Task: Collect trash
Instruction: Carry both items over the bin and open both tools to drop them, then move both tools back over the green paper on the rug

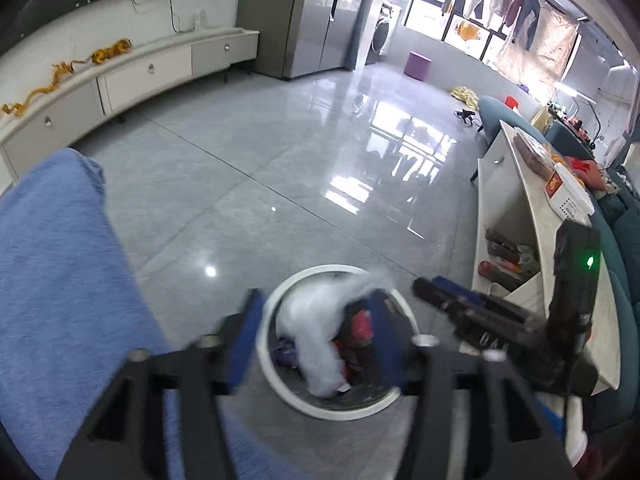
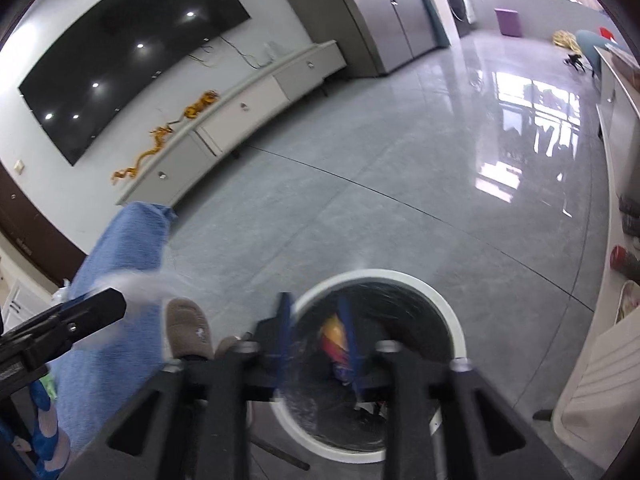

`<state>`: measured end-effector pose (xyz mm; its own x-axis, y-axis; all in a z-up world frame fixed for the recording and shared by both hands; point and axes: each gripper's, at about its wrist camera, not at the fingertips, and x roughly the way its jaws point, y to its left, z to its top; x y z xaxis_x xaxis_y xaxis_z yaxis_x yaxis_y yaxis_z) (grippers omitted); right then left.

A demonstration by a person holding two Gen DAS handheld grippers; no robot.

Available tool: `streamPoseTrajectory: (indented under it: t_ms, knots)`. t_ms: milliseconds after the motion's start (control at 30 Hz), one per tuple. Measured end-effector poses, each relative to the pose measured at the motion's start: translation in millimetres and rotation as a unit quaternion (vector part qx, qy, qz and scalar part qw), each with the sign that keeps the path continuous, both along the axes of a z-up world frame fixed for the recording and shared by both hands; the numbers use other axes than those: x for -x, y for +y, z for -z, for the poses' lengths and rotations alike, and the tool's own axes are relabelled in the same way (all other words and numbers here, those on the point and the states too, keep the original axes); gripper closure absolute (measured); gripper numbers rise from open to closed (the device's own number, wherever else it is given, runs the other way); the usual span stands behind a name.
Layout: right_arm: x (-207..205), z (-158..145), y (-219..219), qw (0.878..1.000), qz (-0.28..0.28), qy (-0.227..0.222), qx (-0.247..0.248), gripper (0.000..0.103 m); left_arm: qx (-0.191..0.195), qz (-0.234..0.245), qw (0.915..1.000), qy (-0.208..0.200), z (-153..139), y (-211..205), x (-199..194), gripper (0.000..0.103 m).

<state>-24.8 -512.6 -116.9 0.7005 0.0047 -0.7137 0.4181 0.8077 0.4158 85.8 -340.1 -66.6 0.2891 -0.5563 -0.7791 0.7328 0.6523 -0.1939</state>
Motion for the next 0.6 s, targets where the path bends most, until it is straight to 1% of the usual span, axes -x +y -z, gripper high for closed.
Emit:
streamPoseTrajectory:
  t_ms: [33, 133, 200, 300, 367, 467, 533, 567, 600]
  knots:
    - [2.2, 1.6, -1.6, 1.000, 0.005, 0.003, -0.002, 0.050, 0.003, 0.002, 1.0000, 0.006, 2.5, -3.7, 0.6, 0.043]
    - [9.6, 4.2, -6.9, 1.000, 0.014, 0.005, -0.008, 0.050, 0.003, 0.003, 0.9999, 0.013, 5.1, -7.0, 0.4, 0.043]
    - [13.6, 3.3, -7.5, 1.000, 0.016, 0.005, -0.007, 0.050, 0.002, 0.002, 1.0000, 0.006, 3.8, -4.4, 4.2, 0.043]
    - [18.8, -3.8, -6.9, 1.000, 0.024, 0.002, -0.001, 0.050, -0.003, -0.011, 0.9998, -0.014, -2.0, 8.5, 9.5, 0.043]
    - [20.0, -10.5, -4.0, 1.000, 0.026, -0.003, 0.005, 0.050, -0.003, -0.027, 0.9992, -0.029, -8.6, 25.2, 11.9, 0.043]
    - [24.6, -26.9, 6.8, 0.999, 0.023, -0.016, 0.021, 0.048, -0.007, -0.051, 0.9971, -0.056, -18.4, 43.5, 17.1, 0.042]
    - [24.2, -37.9, 16.4, 0.999, 0.019, -0.023, 0.033, 0.043, -0.007, -0.071, 0.9946, -0.075, -27.0, 58.5, 22.1, 0.042]
    - [24.9, -46.0, 23.5, 0.999, 0.015, -0.029, 0.042, 0.041, -0.003, -0.083, 0.9930, -0.084, -32.7, 69.4, 25.3, 0.040]
    - [24.9, -50.6, 27.4, 0.998, 0.012, -0.032, 0.048, 0.039, -0.002, -0.094, 0.9912, -0.093, -37.7, 78.2, 27.2, 0.036]
